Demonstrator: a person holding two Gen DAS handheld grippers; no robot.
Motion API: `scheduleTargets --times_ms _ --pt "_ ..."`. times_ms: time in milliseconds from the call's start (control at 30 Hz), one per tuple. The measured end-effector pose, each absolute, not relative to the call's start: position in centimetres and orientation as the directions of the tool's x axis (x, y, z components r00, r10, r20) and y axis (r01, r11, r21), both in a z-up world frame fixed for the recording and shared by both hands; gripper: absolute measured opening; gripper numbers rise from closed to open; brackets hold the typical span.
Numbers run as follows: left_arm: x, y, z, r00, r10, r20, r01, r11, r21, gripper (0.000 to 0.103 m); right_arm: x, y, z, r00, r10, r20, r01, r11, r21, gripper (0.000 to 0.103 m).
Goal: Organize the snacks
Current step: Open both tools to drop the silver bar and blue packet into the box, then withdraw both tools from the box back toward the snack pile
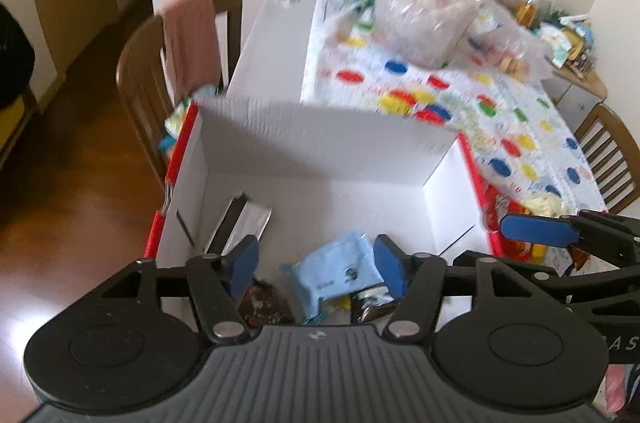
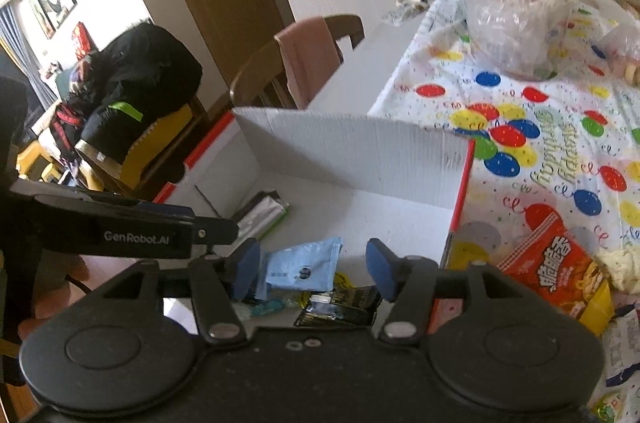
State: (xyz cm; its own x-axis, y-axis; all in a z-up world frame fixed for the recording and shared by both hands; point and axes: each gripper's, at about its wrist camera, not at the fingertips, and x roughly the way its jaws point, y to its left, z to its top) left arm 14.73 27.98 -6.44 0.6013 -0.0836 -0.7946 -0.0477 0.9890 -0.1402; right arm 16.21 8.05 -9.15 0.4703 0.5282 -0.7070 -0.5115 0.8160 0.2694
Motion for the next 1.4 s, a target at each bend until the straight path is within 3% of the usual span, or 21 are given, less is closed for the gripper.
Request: scheduleTargets --times_ms 600,933,1400 --pt "10.8 20.3 -2.7 0.718 -0.125 -0.685 0.049 0.990 -0.130 0.079 12.3 0.6 -4.5 0.582 0.546 -0.602 -0.494 0.826 0.271 0.100" --pt "10.3 13.4 -3.3 0.702 -0.211 -0.680 0.126 0.977 -0.174 0.082 10.7 -5.8 -4.2 0.606 0.529 -0.593 -0.468 0.841 0.272 0.103" --pt "12.1 4.9 -6.5 0.639 -0.233 -0.733 0.139 0.972 -0.188 0.082 11.5 -18.0 -6.8 0.631 0.404 -0.662 -0.364 0.908 0.207 0.103"
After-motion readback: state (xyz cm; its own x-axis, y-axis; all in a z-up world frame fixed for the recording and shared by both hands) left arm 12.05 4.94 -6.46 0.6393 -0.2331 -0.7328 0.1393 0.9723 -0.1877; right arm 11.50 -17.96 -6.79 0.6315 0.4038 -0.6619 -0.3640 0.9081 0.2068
